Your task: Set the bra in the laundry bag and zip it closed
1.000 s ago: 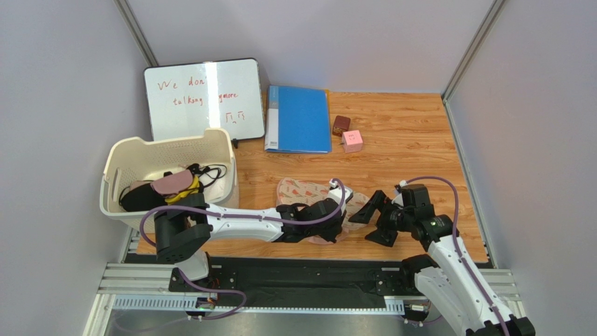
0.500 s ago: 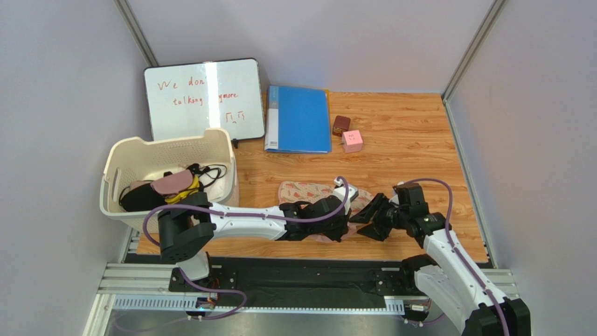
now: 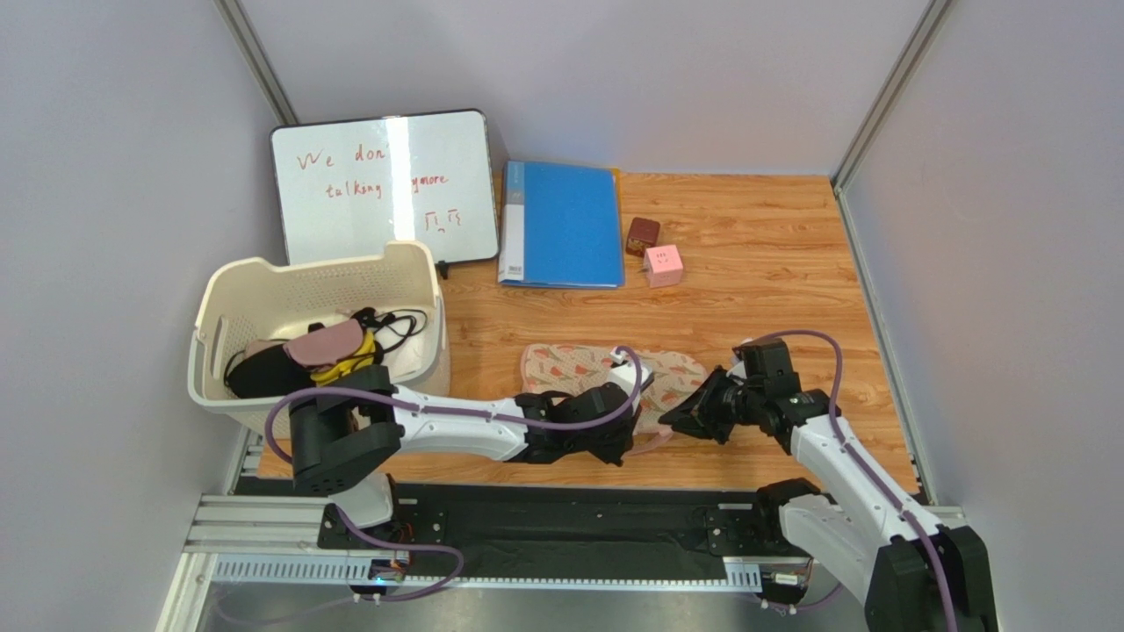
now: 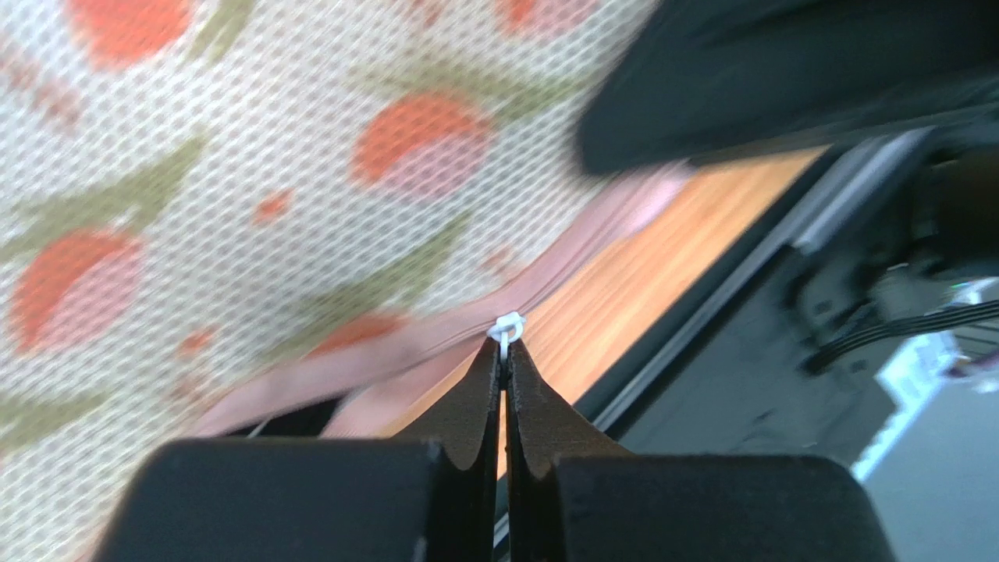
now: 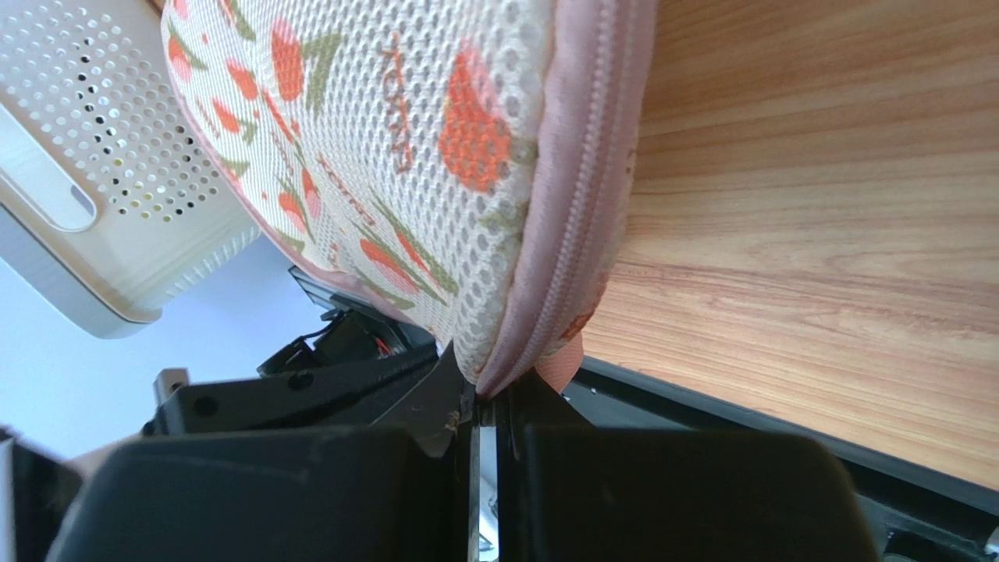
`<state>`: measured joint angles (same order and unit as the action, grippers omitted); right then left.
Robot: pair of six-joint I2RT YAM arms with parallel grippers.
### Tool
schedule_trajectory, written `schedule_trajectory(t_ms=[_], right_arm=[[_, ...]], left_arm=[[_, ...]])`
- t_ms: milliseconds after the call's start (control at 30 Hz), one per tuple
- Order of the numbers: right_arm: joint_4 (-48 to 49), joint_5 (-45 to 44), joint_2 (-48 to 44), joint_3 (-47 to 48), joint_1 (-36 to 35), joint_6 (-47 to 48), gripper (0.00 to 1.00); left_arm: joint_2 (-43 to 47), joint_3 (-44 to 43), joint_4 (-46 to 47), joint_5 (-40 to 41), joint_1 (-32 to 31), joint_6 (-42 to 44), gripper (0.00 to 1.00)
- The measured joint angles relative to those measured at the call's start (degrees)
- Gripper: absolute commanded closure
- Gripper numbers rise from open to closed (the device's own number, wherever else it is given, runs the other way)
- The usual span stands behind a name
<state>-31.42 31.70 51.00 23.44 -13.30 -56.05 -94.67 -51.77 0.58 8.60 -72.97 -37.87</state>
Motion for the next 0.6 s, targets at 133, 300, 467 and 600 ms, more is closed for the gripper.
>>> schedule_trajectory(t_ms=[133, 300, 467, 600], right_arm=[[0.0, 1.5, 2.3, 0.7, 1.5, 2.4, 1.0], [0.0, 3.4, 4.8, 2.2, 2.4, 5.8, 1.0], [1.1, 3.9, 9.6, 4.4, 2.6, 8.9, 1.0], [2.3, 2.4, 14.5, 7.0, 2.6, 12.2, 1.0]], left_arm=[[4.8, 6.8, -1.8, 3.1, 0.2, -1.3, 1.0], [14.2, 13.1, -6.2, 6.3, 0.4, -3.1, 1.0], [23.3, 16.3, -10.1, 7.4, 0.4, -4.5, 1.0], [27.8, 18.8, -12.4, 7.6, 0.4, -5.3, 1.0]])
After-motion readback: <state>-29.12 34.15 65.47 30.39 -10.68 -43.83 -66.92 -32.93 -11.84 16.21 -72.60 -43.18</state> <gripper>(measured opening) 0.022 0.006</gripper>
